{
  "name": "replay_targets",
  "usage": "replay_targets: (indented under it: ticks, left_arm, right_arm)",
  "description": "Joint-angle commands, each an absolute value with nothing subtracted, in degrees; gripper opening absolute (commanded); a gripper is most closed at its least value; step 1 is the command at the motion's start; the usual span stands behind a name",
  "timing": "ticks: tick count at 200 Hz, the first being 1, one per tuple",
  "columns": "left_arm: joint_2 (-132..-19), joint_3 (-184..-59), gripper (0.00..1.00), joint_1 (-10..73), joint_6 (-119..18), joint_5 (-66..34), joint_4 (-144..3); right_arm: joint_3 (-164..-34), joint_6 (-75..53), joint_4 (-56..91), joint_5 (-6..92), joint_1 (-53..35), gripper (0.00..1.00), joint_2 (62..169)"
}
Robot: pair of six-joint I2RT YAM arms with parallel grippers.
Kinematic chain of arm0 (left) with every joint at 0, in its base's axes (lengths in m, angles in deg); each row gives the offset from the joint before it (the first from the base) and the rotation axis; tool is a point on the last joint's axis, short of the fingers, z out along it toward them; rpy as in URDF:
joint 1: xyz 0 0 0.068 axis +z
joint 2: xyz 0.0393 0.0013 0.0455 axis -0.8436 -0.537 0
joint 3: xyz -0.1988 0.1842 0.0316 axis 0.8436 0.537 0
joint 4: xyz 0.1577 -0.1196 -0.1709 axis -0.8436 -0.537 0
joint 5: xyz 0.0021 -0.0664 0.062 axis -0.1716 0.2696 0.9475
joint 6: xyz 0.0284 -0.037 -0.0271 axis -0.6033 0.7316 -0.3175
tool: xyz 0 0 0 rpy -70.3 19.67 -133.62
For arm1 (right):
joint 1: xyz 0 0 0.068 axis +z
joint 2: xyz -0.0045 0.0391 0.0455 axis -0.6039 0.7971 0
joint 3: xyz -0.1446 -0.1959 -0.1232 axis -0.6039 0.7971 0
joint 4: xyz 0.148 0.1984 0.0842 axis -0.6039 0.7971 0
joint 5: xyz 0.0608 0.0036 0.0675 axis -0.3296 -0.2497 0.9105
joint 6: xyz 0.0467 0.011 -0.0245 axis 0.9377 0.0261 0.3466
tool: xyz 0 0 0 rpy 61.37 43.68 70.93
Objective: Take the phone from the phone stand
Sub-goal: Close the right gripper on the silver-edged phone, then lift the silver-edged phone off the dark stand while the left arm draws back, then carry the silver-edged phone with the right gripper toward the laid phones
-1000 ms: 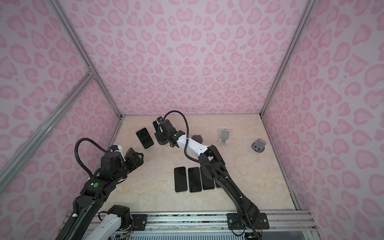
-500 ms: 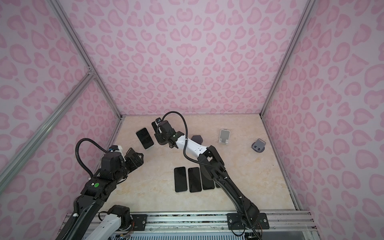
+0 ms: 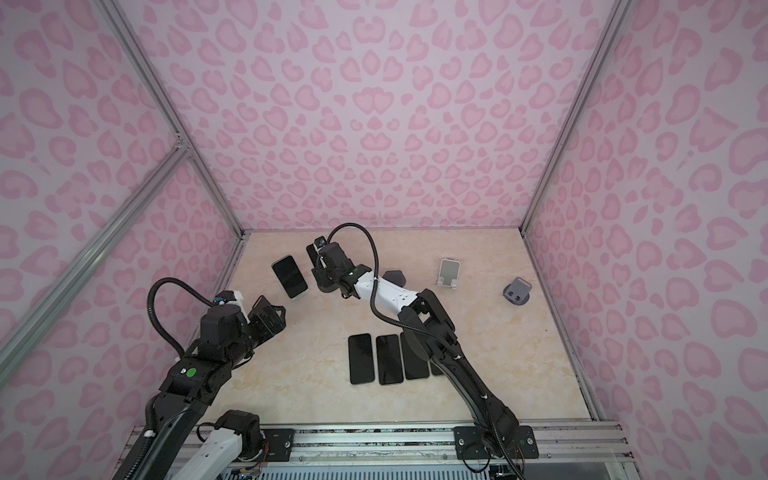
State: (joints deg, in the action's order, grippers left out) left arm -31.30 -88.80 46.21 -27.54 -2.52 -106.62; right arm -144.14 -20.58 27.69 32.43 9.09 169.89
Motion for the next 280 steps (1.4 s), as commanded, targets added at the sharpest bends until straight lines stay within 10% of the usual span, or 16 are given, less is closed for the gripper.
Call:
replay_targets:
  ticks: [1,280]
  left_arm:
    - [-30.7,-88.9,0.96,46.3,-27.8,-2.1,-105.6]
    - [-2.1,-83.2,0.98,46.4,-20.7,4.5,-116.2]
  right_arm:
    - [-142.5,-19.4,22.1,31.7,9.3,0.68,168.4]
    - [-99.2,8.2,27.8,9.2,27.9,0.66,135.0]
